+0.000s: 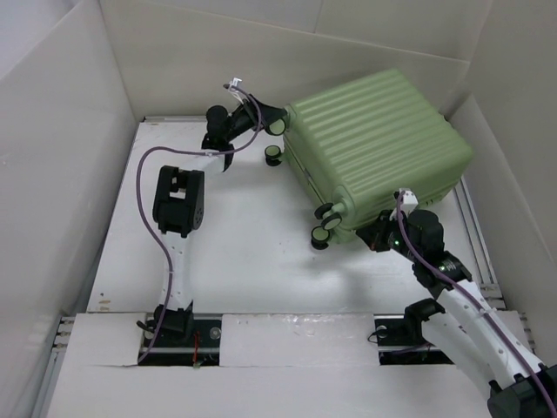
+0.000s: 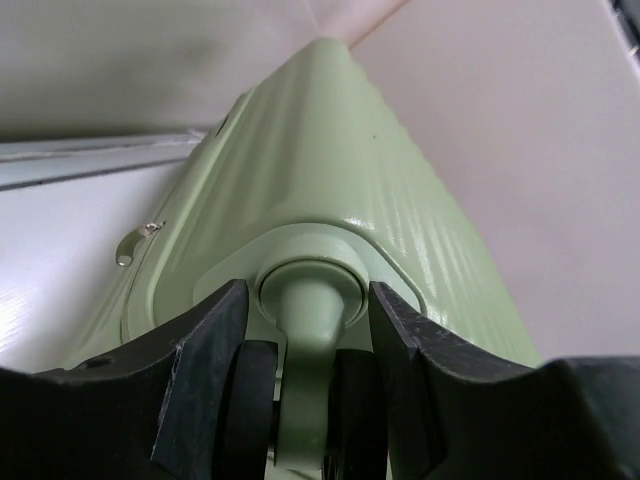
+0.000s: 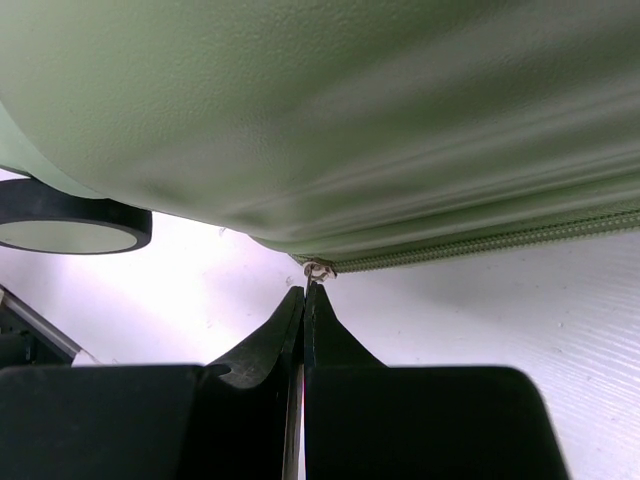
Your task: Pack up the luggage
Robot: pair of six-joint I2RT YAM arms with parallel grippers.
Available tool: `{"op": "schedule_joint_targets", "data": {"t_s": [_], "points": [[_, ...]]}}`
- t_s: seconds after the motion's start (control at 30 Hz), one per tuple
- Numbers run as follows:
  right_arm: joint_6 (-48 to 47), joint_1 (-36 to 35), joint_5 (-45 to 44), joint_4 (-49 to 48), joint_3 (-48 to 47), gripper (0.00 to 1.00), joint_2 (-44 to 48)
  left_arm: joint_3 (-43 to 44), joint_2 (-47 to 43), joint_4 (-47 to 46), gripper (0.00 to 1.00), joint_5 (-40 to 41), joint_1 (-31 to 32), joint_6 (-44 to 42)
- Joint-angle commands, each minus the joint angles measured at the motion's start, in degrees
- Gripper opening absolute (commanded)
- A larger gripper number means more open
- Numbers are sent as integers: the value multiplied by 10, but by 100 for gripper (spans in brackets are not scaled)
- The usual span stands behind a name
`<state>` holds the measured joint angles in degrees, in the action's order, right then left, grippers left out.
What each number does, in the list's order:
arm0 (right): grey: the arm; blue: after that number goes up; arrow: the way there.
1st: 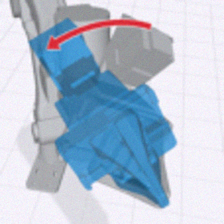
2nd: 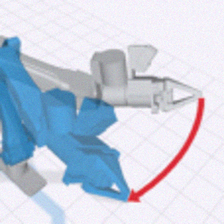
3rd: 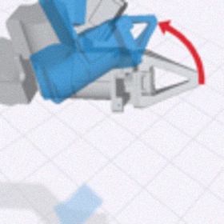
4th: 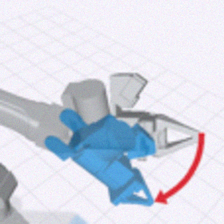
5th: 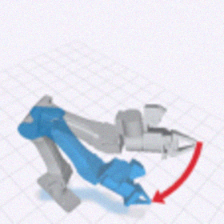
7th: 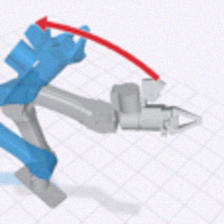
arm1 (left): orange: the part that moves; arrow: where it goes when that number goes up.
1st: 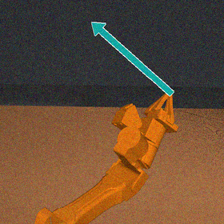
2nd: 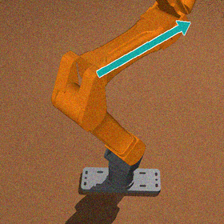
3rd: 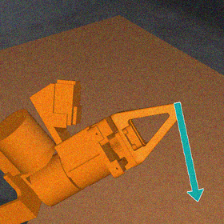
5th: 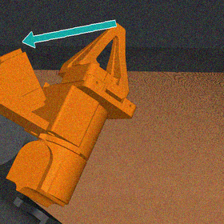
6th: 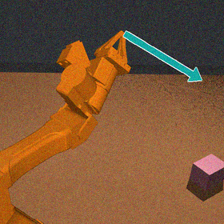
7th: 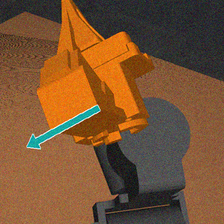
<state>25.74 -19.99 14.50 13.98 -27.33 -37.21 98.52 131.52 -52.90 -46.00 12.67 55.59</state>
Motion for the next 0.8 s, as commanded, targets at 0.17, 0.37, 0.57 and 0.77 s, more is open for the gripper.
{"op": "schedule_joint_targets", "data": {"t_s": [0.17,0.37,0.57,0.77], "points": [[16,-14,54,-92,-30,0,-17,-203,-58,-276,0,-14,-24,130],[-2,13,82,-146,-99,0,-129,-368,-122,-446,0,-14,-36,189],[-27,20,129,-158,-254,0,-261,-605,-222,-594,0,12,-36,205],[-27,20,136,-185,-240,0,-307,-714,-316,-561,0,6,-2,154]]}}
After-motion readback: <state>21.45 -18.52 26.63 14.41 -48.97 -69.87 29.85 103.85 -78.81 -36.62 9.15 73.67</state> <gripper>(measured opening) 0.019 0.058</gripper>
